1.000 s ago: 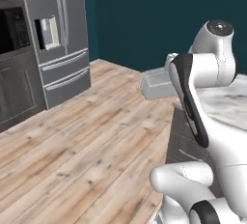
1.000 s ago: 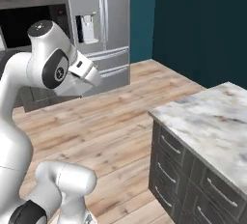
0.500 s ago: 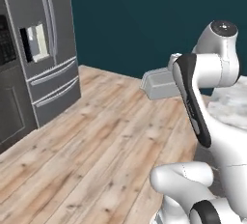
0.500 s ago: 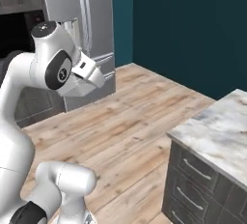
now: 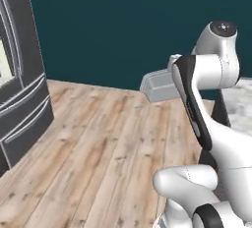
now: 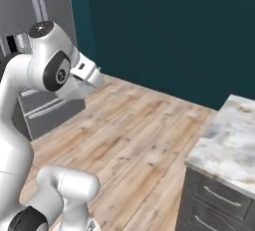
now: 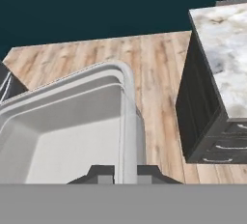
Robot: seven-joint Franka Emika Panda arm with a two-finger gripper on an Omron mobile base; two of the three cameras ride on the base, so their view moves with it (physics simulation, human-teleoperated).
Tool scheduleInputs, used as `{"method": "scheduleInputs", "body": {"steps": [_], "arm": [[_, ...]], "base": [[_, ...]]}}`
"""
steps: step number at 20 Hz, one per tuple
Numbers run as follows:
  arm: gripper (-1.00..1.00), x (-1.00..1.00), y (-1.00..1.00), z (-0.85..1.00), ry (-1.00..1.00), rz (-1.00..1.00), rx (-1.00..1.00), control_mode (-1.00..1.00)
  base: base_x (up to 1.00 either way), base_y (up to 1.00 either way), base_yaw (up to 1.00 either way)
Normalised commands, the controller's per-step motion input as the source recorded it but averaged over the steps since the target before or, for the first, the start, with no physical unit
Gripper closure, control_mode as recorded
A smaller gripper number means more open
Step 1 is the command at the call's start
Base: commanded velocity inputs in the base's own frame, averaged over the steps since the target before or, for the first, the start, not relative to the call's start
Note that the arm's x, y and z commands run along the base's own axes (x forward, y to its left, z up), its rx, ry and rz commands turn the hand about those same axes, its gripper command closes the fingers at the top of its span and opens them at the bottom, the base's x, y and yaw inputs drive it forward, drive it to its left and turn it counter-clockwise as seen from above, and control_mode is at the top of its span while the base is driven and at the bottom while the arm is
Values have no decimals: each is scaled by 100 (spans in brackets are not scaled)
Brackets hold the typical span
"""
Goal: Retrieve the tupperware and aluminum foil from the cabinet and place them on the dining counter near the plate with sweet potato and fish to prepare for storing leftovers.
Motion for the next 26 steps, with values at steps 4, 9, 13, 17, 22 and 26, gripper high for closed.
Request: {"method": "scheduleInputs", "body": {"steps": [4, 9, 13, 17, 22, 26], "arm": [[100, 0, 0, 0, 0, 0, 0, 100], [100, 0, 0, 0, 0, 0, 0, 100], [100, 0, 0, 0, 0, 0, 0, 100], [100, 0, 0, 0, 0, 0, 0, 100], [100, 0, 0, 0, 0, 0, 0, 100], [100, 0, 0, 0, 0, 0, 0, 100]], "base": [[74, 30, -58], [59, 36, -62], [52, 52, -62], [50, 56, -62], [67, 77, -53], [93, 100, -38]]}}
